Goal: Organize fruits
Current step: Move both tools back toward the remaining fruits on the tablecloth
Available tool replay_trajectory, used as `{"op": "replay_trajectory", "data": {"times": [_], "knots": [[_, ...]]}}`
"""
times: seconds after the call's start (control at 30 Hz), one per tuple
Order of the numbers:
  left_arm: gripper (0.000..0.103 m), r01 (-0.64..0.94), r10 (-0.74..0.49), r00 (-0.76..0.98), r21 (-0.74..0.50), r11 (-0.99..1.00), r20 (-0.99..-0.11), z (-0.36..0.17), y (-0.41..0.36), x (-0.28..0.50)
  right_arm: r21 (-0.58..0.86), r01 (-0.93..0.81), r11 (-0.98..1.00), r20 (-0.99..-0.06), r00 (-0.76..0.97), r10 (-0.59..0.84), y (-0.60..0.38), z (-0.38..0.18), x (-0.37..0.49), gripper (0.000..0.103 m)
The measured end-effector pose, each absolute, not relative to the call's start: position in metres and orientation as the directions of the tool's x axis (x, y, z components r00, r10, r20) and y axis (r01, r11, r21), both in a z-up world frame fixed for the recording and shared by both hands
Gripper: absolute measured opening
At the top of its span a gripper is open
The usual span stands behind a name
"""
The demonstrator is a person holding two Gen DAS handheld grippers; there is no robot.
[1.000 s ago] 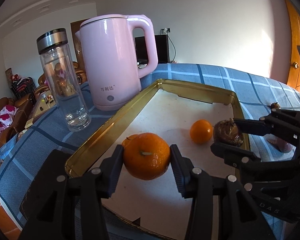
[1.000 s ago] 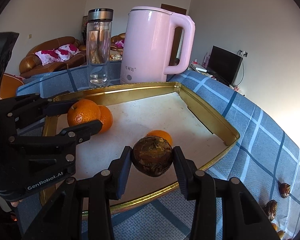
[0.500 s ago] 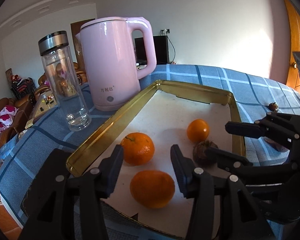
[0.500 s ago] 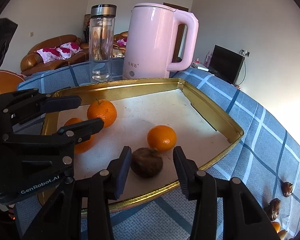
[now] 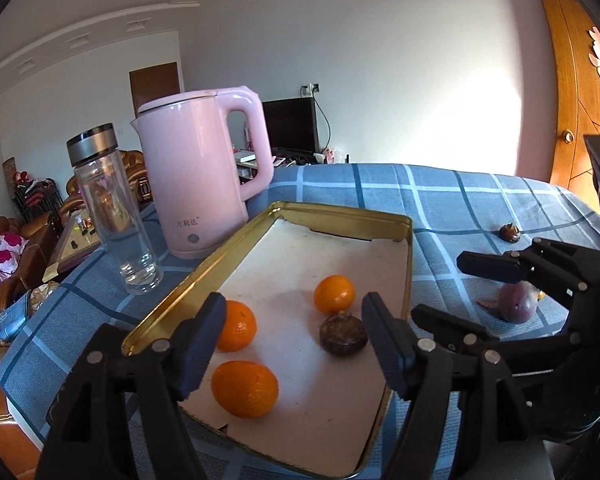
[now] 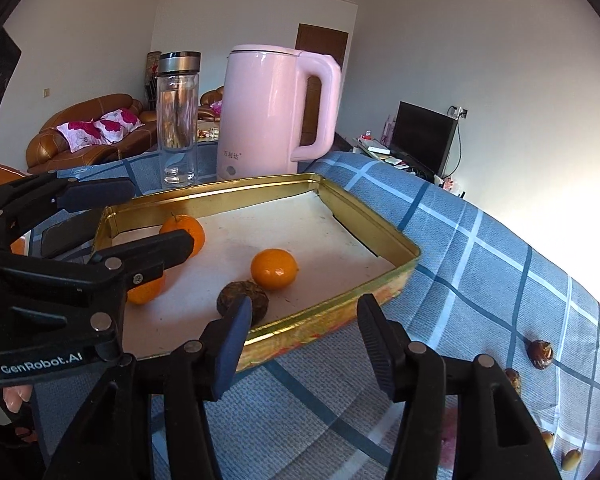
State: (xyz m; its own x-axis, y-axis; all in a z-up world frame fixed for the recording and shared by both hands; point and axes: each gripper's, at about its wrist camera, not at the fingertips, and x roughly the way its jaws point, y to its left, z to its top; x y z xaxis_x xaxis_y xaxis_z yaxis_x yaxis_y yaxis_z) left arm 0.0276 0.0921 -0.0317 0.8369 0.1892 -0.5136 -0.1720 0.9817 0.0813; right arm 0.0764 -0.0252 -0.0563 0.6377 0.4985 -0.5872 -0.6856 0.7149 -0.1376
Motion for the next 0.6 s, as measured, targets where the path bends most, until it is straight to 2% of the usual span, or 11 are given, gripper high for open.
{"op": "replay_trajectory", "data": {"times": [0.27, 0.6], "knots": [[0.076, -0.091, 0.131, 0.845, 0.101, 0.991, -0.518, -0.018, 0.05, 0.039, -0.114, -0.593, 0.797, -0.57, 0.696, 0.436, -0.085, -0.049, 0.08, 0.058], [0.077, 0.012, 0.06, 0.838, 0.128, 0.992, -0.542, -0.018, -0.006, 0.062, -0.05, -0.386, 0.921, -0.555, 0.778, 0.295, -0.176, -0.042, 0.1, 0.059]]}}
